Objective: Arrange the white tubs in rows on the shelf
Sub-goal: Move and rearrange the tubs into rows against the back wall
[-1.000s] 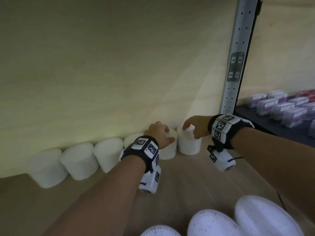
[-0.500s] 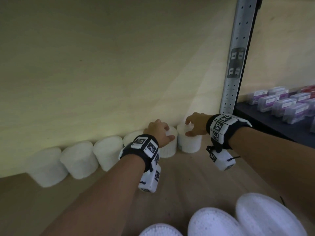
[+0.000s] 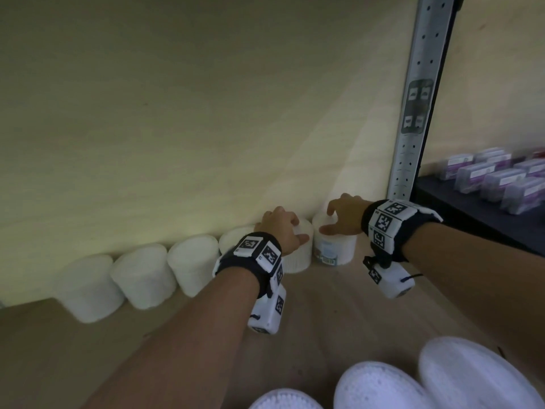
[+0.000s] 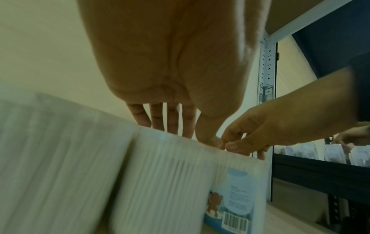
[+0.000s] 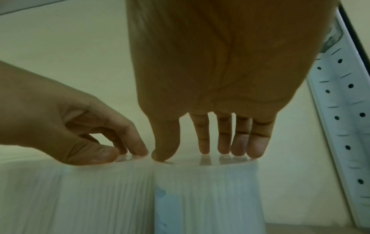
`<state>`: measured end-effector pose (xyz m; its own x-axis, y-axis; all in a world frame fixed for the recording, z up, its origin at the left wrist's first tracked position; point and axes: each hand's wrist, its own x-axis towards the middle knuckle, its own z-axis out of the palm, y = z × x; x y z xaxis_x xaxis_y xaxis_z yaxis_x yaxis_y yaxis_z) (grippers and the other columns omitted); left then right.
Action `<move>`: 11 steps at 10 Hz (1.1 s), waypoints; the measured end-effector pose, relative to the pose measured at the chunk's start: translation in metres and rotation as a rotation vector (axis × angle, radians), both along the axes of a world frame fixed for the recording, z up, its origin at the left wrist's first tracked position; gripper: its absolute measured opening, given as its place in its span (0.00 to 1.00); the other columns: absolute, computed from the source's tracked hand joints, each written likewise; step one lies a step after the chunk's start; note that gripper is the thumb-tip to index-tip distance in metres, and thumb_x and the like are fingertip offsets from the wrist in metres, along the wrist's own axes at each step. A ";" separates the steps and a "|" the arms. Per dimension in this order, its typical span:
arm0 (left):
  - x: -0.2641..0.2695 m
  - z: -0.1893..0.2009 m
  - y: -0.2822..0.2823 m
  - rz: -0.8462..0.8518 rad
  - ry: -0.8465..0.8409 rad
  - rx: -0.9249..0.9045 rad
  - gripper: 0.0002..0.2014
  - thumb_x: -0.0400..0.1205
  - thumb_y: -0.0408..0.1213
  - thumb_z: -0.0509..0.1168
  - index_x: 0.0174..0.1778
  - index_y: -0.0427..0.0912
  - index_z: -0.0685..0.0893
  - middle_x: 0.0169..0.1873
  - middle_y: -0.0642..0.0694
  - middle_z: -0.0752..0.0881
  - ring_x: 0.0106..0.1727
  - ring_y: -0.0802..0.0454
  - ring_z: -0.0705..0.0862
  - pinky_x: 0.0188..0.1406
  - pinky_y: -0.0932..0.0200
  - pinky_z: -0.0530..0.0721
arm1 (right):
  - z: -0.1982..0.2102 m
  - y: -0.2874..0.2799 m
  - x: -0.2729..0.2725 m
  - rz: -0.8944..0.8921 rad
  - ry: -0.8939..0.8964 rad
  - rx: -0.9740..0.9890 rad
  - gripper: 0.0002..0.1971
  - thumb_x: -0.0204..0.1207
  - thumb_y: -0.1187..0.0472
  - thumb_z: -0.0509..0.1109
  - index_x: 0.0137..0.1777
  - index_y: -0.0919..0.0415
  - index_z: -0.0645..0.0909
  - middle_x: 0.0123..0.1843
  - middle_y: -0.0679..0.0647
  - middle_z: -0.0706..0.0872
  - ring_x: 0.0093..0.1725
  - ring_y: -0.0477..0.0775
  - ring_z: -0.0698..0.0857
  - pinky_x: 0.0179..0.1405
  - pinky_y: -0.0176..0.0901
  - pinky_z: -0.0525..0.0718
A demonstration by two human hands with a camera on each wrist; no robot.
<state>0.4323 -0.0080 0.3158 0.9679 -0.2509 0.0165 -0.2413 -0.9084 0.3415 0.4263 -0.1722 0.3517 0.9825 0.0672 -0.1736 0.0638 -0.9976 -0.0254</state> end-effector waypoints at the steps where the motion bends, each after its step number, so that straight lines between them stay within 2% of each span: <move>1: 0.001 0.000 0.001 0.002 -0.002 -0.006 0.25 0.79 0.52 0.67 0.69 0.44 0.77 0.67 0.42 0.73 0.71 0.41 0.72 0.71 0.43 0.73 | 0.001 0.001 0.003 -0.002 0.000 0.014 0.32 0.79 0.40 0.63 0.76 0.61 0.68 0.75 0.61 0.69 0.74 0.62 0.71 0.71 0.49 0.71; 2: 0.001 -0.001 0.002 0.005 -0.006 -0.013 0.25 0.79 0.52 0.67 0.69 0.44 0.78 0.67 0.42 0.73 0.70 0.41 0.72 0.70 0.43 0.73 | 0.001 0.002 0.005 0.019 0.007 0.023 0.32 0.78 0.42 0.65 0.77 0.58 0.68 0.76 0.59 0.69 0.73 0.61 0.73 0.71 0.49 0.73; 4: 0.000 -0.002 0.000 0.011 -0.004 -0.010 0.24 0.79 0.51 0.67 0.69 0.44 0.77 0.67 0.42 0.73 0.71 0.41 0.71 0.71 0.43 0.73 | 0.013 -0.009 0.003 0.127 0.128 0.051 0.27 0.79 0.60 0.69 0.77 0.52 0.71 0.78 0.55 0.68 0.77 0.57 0.70 0.73 0.48 0.71; 5: 0.000 -0.002 0.000 0.013 -0.002 -0.011 0.25 0.79 0.51 0.67 0.69 0.44 0.77 0.67 0.42 0.73 0.71 0.41 0.71 0.71 0.43 0.73 | 0.015 -0.013 0.003 0.156 0.126 0.106 0.27 0.75 0.72 0.68 0.71 0.48 0.79 0.79 0.55 0.68 0.76 0.58 0.70 0.74 0.53 0.74; 6: 0.000 -0.001 -0.001 0.015 -0.003 -0.006 0.24 0.79 0.51 0.67 0.69 0.44 0.77 0.67 0.42 0.73 0.71 0.41 0.72 0.70 0.43 0.73 | 0.016 -0.012 0.002 0.137 0.054 0.186 0.28 0.74 0.75 0.60 0.70 0.51 0.80 0.78 0.56 0.69 0.76 0.60 0.71 0.71 0.50 0.76; 7: -0.001 -0.001 -0.001 0.013 0.000 -0.001 0.24 0.80 0.52 0.66 0.69 0.44 0.77 0.67 0.42 0.73 0.71 0.40 0.71 0.70 0.42 0.73 | 0.012 -0.005 0.002 0.057 -0.057 0.134 0.21 0.80 0.57 0.65 0.73 0.55 0.75 0.75 0.58 0.71 0.73 0.60 0.74 0.67 0.45 0.75; 8: -0.001 -0.001 0.000 0.005 0.004 0.008 0.25 0.80 0.52 0.66 0.70 0.44 0.77 0.68 0.42 0.72 0.71 0.40 0.71 0.71 0.42 0.73 | 0.004 0.001 0.003 0.004 -0.013 -0.004 0.32 0.79 0.39 0.61 0.75 0.62 0.72 0.74 0.60 0.74 0.72 0.60 0.75 0.70 0.48 0.74; 9: 0.000 0.000 0.000 0.004 0.005 0.010 0.25 0.80 0.52 0.66 0.70 0.44 0.76 0.67 0.42 0.72 0.71 0.40 0.70 0.71 0.43 0.73 | 0.001 0.003 0.005 0.026 -0.021 -0.020 0.34 0.78 0.39 0.63 0.76 0.63 0.71 0.75 0.60 0.74 0.73 0.59 0.75 0.71 0.47 0.73; 10: -0.001 0.000 0.000 0.002 0.000 0.011 0.25 0.80 0.51 0.66 0.70 0.44 0.76 0.68 0.42 0.72 0.72 0.41 0.70 0.71 0.43 0.72 | 0.005 -0.001 0.005 0.049 0.025 0.011 0.33 0.79 0.44 0.66 0.79 0.58 0.66 0.78 0.57 0.69 0.77 0.58 0.71 0.74 0.47 0.70; 11: -0.001 -0.001 0.000 -0.001 -0.007 0.017 0.24 0.80 0.51 0.66 0.70 0.44 0.76 0.68 0.42 0.72 0.72 0.41 0.70 0.71 0.43 0.72 | 0.010 -0.007 0.003 0.099 0.080 0.075 0.29 0.79 0.56 0.69 0.79 0.57 0.68 0.79 0.56 0.69 0.77 0.57 0.70 0.72 0.40 0.70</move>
